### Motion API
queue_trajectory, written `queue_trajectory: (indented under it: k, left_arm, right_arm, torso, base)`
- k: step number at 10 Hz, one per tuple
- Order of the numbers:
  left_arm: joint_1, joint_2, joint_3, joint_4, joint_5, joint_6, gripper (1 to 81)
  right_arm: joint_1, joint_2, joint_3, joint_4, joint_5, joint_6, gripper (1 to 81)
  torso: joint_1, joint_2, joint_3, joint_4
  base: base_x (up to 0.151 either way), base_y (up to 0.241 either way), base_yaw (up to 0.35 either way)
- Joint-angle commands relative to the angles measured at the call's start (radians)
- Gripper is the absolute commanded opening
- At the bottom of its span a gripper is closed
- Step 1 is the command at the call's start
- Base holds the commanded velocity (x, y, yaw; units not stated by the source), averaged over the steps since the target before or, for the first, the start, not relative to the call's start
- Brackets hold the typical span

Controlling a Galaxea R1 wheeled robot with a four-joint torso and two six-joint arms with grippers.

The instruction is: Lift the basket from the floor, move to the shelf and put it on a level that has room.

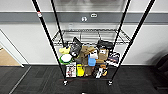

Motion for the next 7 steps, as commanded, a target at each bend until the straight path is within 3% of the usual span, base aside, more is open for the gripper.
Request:
queue_trajectory:
  k: [1, 4, 5, 7]
  left_arm:
    - [-0.128, 0.015, -0.020, -0.001, 0.105, -0.004, 81.1]
    - [-0.161, 0.020, -0.001, -0.001, 0.122, -0.004, 81.1]
    - [-0.172, 0.023, -0.001, 0.000, 0.136, -0.003, 81.1]
    - [-0.192, 0.026, -0.001, -0.001, 0.145, -0.004, 81.1]
  right_arm:
    - [0.045, -0.024, 0.020, -0.012, -0.047, 0.003, 81.1]
    - [0.045, -0.016, 0.020, -0.013, -0.047, 0.003, 81.1]
    - [0.047, -0.016, 0.022, -0.012, -0.047, 0.003, 81.1]
    - [0.060, -0.013, 0.022, -0.010, -0.047, 0.003, 81.1]
  torso:
    - [0.062, -0.097, 0.000, 0.000]
    - [0.127, -0.200, 0.000, 0.000]
    - [0.149, -0.234, -0.086, 0.000]
    - [0.181, -0.288, -0.109, 0.000]
  base:
    - [0.000, 0.000, 0.000]
    - [0.000, 0.000, 0.000]
    - [0.000, 0.000, 0.000]
    - [0.000, 0.000, 0.000]
